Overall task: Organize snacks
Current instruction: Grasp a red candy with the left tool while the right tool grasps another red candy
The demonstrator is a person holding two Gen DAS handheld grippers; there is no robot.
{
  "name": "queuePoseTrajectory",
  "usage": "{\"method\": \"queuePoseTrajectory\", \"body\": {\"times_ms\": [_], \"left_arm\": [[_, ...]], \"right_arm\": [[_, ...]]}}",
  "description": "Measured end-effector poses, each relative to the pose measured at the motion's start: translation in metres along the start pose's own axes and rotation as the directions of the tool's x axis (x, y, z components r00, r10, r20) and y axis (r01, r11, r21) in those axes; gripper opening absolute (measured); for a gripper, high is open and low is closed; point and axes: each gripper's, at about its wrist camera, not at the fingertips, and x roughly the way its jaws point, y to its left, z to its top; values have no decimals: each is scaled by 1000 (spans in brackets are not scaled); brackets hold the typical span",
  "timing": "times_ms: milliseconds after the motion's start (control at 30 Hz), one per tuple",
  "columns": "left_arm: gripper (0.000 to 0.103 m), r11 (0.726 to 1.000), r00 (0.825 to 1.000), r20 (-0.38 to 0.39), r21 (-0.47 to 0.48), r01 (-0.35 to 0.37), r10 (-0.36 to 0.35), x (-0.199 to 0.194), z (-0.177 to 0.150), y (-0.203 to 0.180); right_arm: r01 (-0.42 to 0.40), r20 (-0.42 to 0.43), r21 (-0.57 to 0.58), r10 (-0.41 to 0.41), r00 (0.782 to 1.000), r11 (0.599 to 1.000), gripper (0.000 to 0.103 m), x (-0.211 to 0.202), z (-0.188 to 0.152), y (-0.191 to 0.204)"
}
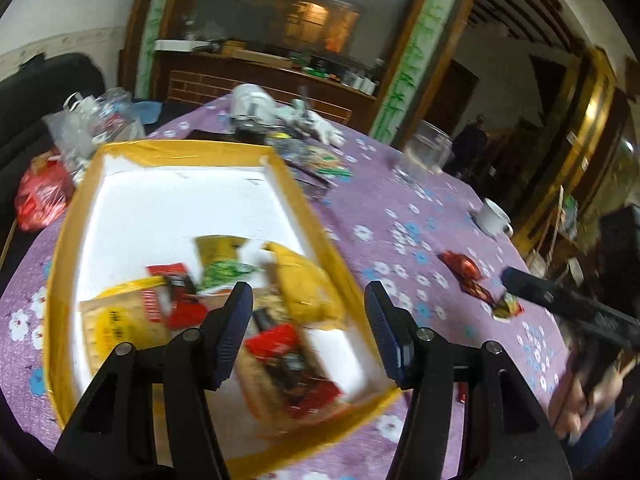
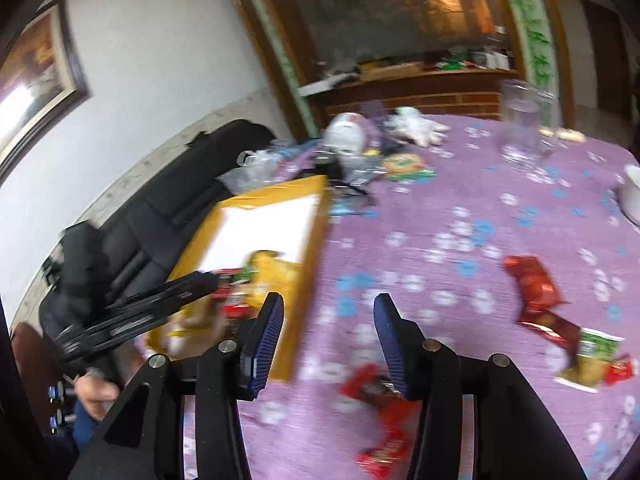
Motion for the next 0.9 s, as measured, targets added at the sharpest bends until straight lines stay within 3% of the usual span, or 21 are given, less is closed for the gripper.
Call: {"method": "queuePoseTrajectory", "body": {"times_ms": [167,233,333,400,633,700,733,800,900], "left_arm": [[57,997,1000,-19,78,0,1,4,-3,-28],[57,996,1000,-28,85,-2,5,6,-4,-31],[57,997,999,-39,79,0,4,10,-2,-35],[57,997,999,-42,80,0,4,11,-1,-36],[57,996,999,-46,93,12,-8,13,-3,-43],[57,995,999,-49,96,15,-11,13,-4,-45],[57,995,999,-48,97,16,-12,12,-4,-45],[57,995,999,-44,98,16,-12,9,-4,-45],[57,995,999,-42,96,19,-15,7,-4,-46]], "right_arm": [[-37,-143,30,41,989,999,50,15,-13,-44],[-78,-224,31,83,971,996,50,23,-25,-52],[-65,-309,-35,51,950,997,50,26,-38,-45],[-83,-330,-47,63,942,995,50,21,-44,-40],[-5,-413,-98,-36,910,995,46,22,-73,-18],[31,-429,-121,-80,900,992,40,27,-83,-13],[50,-404,-140,-103,909,989,33,26,-84,-10],[73,-401,-130,-120,908,989,17,27,-83,-9],[103,-393,-109,-138,909,989,17,40,-71,-17]]}}
